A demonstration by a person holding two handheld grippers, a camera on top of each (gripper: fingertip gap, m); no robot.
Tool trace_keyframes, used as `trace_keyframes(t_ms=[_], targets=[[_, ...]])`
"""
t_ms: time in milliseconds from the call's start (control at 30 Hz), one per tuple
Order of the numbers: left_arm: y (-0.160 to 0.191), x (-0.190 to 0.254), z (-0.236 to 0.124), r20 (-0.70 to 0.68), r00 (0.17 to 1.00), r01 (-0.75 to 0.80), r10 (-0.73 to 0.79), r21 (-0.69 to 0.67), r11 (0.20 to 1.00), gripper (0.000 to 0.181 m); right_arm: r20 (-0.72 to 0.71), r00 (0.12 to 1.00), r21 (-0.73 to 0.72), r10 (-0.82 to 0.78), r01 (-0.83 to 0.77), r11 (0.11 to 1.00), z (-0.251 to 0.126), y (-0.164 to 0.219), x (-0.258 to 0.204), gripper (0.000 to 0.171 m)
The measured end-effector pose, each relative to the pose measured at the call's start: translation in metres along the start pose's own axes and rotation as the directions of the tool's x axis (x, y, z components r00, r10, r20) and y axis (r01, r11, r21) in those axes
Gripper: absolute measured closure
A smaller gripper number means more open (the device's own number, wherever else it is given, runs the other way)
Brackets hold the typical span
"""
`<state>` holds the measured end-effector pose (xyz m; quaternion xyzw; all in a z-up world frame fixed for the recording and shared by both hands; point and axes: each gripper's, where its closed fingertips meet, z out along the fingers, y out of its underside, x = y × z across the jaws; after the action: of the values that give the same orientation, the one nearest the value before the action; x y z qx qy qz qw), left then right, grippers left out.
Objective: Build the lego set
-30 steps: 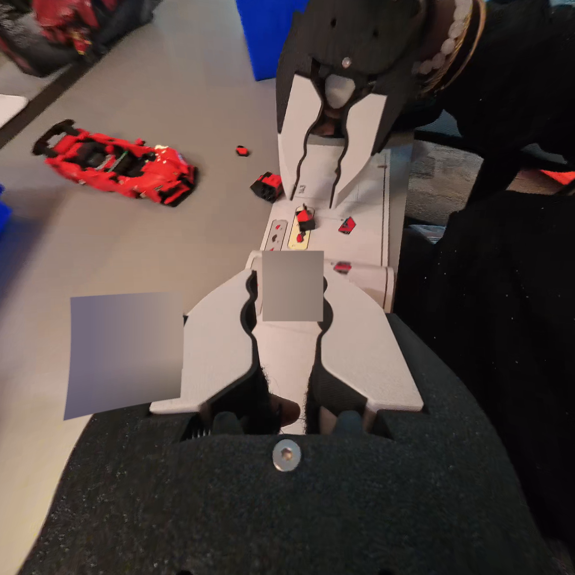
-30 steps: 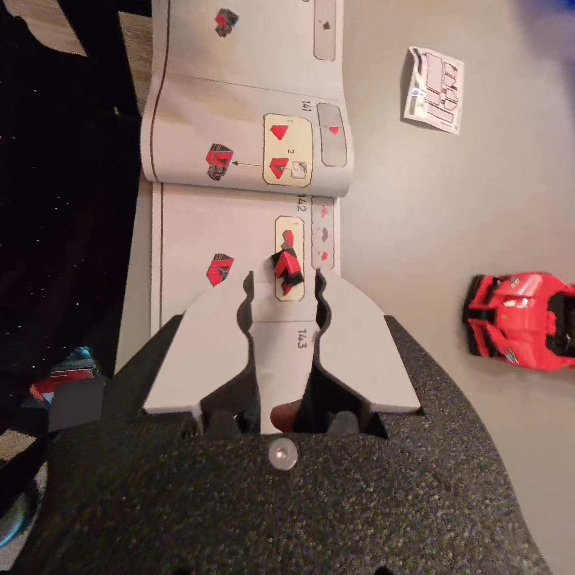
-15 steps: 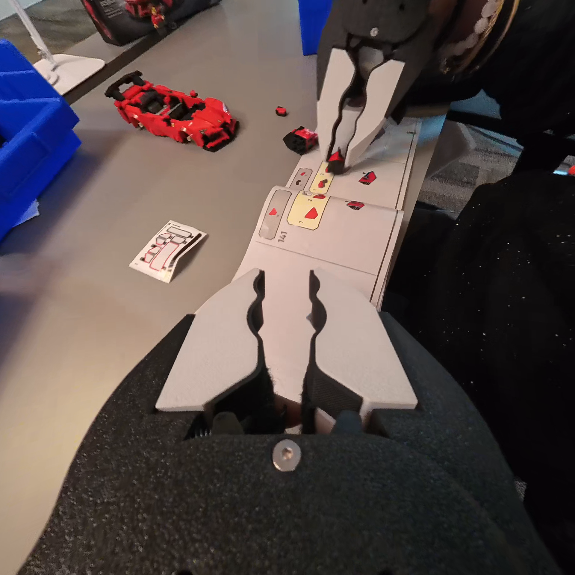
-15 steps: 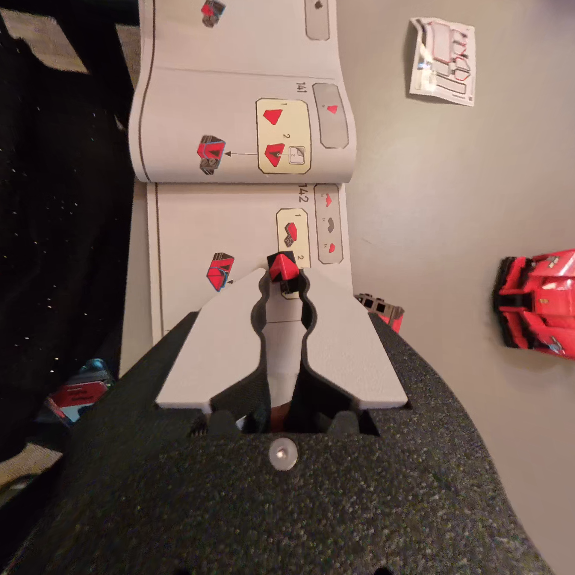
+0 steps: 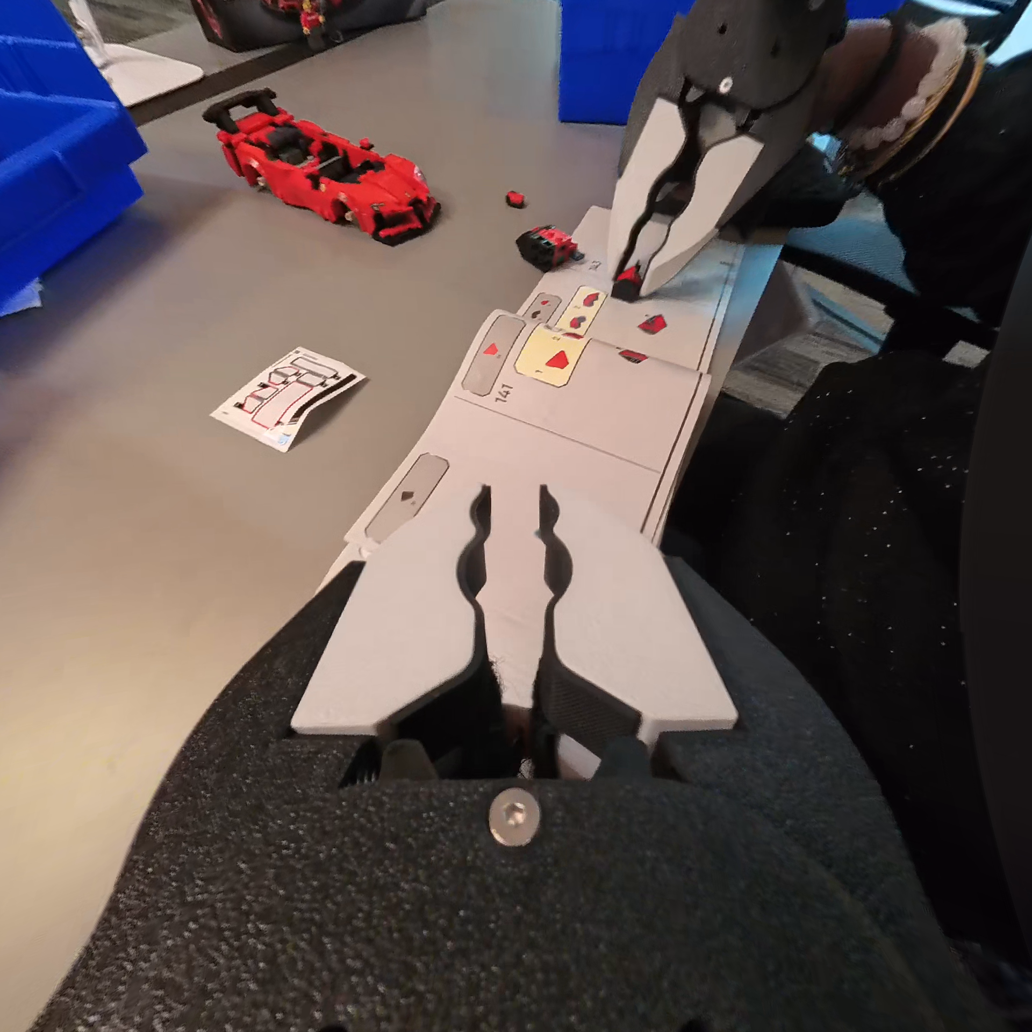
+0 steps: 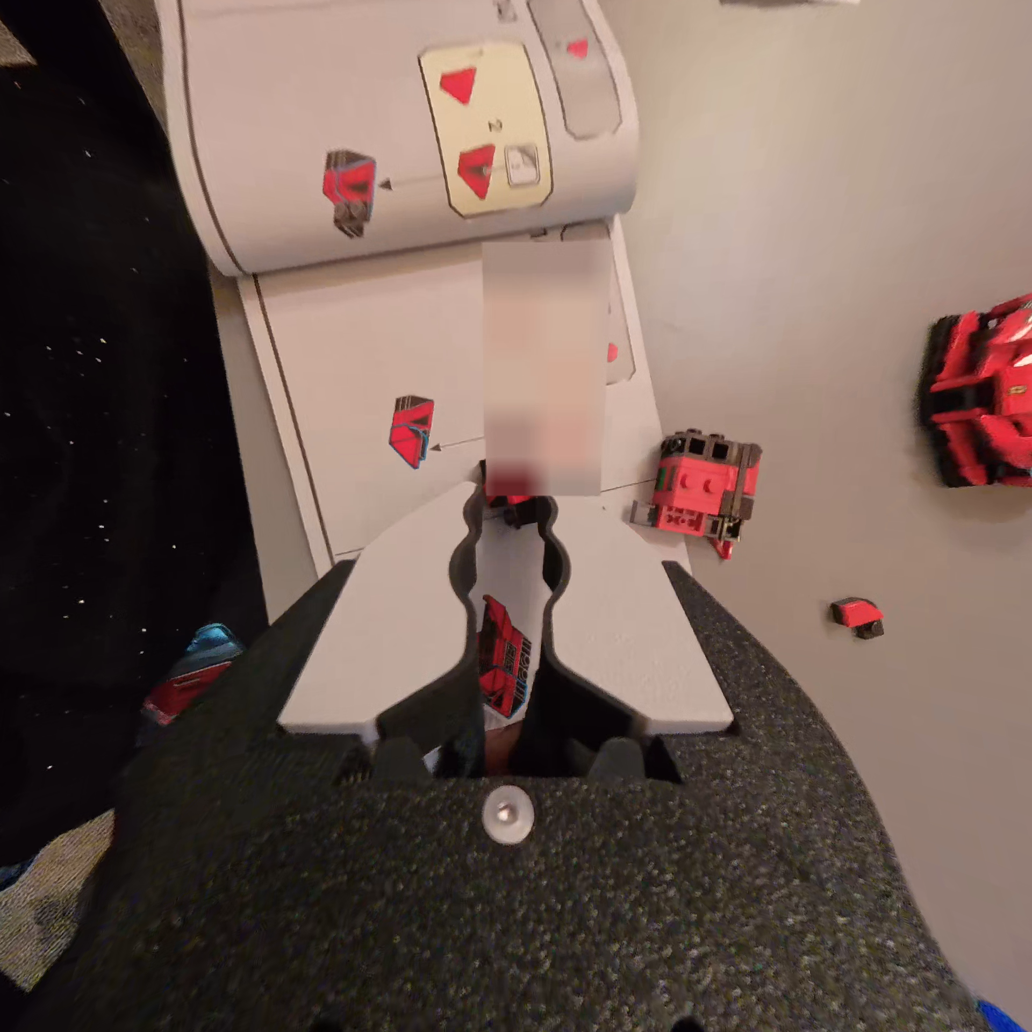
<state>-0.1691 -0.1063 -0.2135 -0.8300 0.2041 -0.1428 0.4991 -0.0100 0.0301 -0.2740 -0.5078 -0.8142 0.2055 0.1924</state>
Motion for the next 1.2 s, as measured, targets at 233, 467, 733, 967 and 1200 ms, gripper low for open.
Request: trace_keyframes(t_ms=[233,467,733,967,1200], targets=[[-0.010,0.012,0.021,-0.037,0.999,-0.021,0.022,0.030,0.999,0.162,0.001,1.000,0.038,0.023,-0.023,0.999,-0.006,-0.001,-0.002,0.129],[-0.023,0.041,0.057,-0.139,0.986,-0.091,0.087,-0.026,0.996,0.162,0.034,0.999,0.163,0.027,-0.032,0.986,-0.016,-0.004,-0.011,0.133],[-0.030,0.067,0.097,-0.234,0.960,-0.199,0.156,-0.170,0.965,0.156,0.064,0.998,0.203,0.005,-0.018,0.979,-0.003,-0.005,-0.007,0.134],[-0.033,0.066,0.108,-0.230,0.955,-0.232,0.189,-0.180,0.956,0.153,0.110,0.994,0.284,0.006,-0.037,0.958,-0.011,-0.010,-0.009,0.135],[-0.041,0.065,0.096,-0.312,0.936,-0.179,0.161,-0.029,0.983,0.148,0.138,0.990,0.248,0.036,-0.070,0.966,-0.005,-0.005,-0.008,0.134]])
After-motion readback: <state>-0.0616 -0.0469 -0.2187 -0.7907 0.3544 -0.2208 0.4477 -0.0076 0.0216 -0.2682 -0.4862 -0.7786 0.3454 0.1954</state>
